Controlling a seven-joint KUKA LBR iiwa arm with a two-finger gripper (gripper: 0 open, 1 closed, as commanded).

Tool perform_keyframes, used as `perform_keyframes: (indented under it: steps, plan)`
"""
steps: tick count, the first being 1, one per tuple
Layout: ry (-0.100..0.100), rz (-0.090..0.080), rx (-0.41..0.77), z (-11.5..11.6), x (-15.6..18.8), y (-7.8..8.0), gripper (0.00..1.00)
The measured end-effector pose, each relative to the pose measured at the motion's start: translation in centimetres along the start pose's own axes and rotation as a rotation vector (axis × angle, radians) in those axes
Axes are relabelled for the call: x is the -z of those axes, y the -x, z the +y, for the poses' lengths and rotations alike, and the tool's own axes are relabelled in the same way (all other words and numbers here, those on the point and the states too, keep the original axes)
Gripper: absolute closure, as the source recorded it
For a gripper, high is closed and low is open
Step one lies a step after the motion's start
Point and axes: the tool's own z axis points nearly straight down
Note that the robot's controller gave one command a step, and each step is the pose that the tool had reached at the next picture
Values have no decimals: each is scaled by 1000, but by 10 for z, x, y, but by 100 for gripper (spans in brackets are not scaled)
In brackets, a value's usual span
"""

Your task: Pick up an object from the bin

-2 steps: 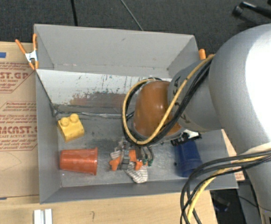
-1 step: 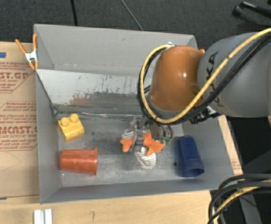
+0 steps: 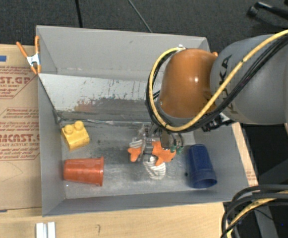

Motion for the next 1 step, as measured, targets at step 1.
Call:
perform_keyframes:
  steps: [1]
  plan:
    - [0,-2,0,-6,130,15,100]
